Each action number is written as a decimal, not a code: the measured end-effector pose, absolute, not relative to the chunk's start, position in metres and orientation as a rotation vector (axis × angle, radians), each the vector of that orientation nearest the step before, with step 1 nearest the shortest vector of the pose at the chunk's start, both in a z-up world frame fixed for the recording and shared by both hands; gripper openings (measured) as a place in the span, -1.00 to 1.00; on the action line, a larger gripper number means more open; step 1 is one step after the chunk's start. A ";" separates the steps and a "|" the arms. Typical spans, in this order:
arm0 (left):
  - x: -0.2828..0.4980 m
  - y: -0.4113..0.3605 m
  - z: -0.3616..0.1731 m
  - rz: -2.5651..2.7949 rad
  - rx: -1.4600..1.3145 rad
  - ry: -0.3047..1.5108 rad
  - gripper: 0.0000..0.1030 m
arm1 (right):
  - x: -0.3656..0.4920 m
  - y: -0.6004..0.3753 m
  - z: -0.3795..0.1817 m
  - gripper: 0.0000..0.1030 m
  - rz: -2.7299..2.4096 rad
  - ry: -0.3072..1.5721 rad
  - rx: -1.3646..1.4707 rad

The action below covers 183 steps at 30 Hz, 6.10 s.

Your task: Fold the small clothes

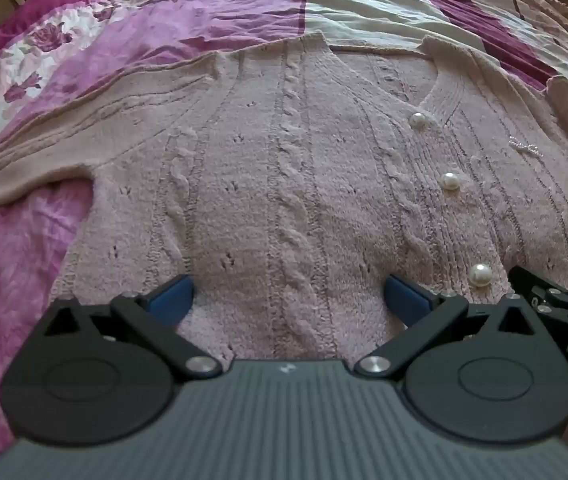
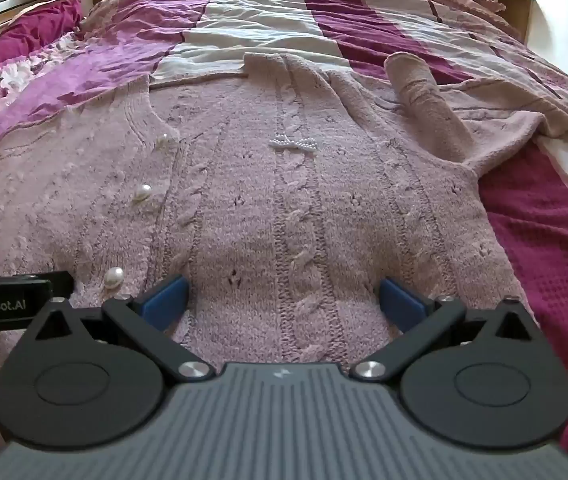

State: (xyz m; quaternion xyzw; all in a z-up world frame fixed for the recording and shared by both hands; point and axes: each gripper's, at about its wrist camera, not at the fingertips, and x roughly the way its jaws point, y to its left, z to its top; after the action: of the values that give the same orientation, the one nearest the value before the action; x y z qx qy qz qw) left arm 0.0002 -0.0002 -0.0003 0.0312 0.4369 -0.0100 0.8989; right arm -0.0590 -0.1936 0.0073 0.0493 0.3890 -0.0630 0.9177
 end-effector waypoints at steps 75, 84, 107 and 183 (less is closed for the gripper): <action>-0.002 0.001 0.003 -0.020 0.065 0.895 1.00 | -0.061 -0.190 0.006 1.00 -0.134 0.792 0.091; 0.004 0.002 0.001 -0.022 0.053 0.922 1.00 | -0.056 -0.193 0.006 1.00 -0.131 0.821 0.095; 0.009 0.007 0.012 -0.060 0.046 0.961 1.00 | -0.056 -0.220 0.022 1.00 0.039 0.874 0.178; 0.026 0.013 0.010 0.018 0.045 1.008 1.00 | -0.012 -0.577 0.069 -0.87 -0.402 0.250 0.732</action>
State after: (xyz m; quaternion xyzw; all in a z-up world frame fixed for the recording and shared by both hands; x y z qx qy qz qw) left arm 0.0261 0.0128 0.0098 0.0217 0.4828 0.0085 0.8754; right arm -0.0121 -0.5770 0.0693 0.3543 0.1210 -0.1949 0.9066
